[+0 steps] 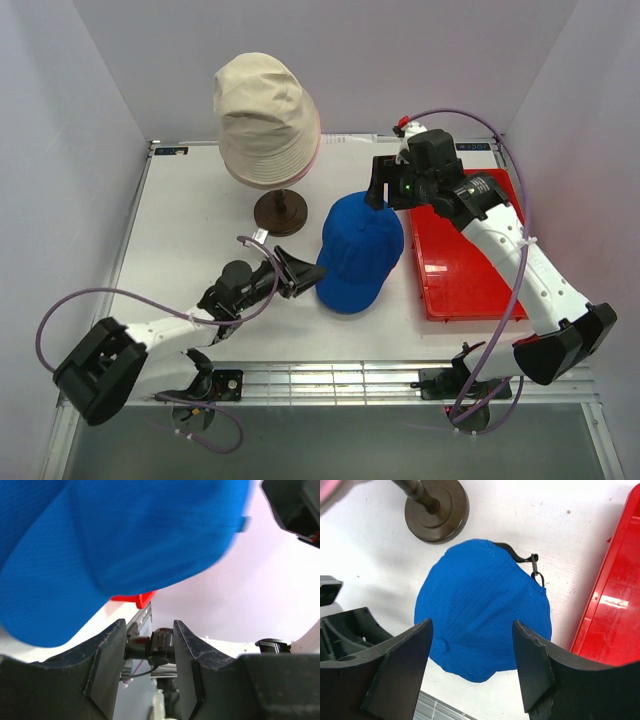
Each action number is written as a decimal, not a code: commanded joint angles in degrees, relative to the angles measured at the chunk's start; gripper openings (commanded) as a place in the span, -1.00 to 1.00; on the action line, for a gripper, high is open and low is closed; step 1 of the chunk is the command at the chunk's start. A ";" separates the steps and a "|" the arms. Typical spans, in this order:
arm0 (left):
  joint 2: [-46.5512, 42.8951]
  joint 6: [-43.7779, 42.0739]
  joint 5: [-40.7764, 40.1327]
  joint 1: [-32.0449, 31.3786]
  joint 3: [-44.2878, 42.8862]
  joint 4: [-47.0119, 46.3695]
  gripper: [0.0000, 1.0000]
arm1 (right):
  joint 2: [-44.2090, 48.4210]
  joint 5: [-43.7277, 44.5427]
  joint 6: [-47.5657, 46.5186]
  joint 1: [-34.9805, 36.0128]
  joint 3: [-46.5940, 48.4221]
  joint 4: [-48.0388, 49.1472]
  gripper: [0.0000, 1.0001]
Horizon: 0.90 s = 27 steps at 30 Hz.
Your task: Stack the hats
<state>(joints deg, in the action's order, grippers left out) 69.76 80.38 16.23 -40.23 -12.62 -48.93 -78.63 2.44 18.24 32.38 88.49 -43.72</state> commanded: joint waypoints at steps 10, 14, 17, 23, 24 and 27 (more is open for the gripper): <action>-24.49 -30.51 -13.06 0.59 -28.05 68.50 0.07 | 4.79 1.34 1.10 -0.04 6.97 -1.72 0.49; -21.96 -36.59 -15.35 0.59 -40.62 77.48 0.06 | 7.87 1.77 1.80 -0.13 3.20 -0.92 0.64; -21.07 -39.93 -18.07 0.59 -46.43 79.51 0.06 | 10.33 4.41 2.33 -0.13 0.38 -0.84 0.71; -16.94 -44.17 -19.92 0.59 -54.34 83.20 0.06 | 15.35 6.00 2.77 -0.13 -4.55 1.71 0.80; -16.85 -44.34 -19.66 0.59 -54.52 82.77 0.07 | 15.78 6.00 2.77 -0.13 -5.51 1.97 0.80; -16.06 -44.87 -19.13 0.59 -55.49 82.50 0.06 | 16.67 6.61 2.68 -0.13 -6.13 2.24 0.81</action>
<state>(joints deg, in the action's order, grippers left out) 53.56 38.30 -2.22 -39.86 -65.73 30.81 -63.40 7.11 20.67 32.36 82.96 -44.75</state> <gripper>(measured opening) 0.532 0.901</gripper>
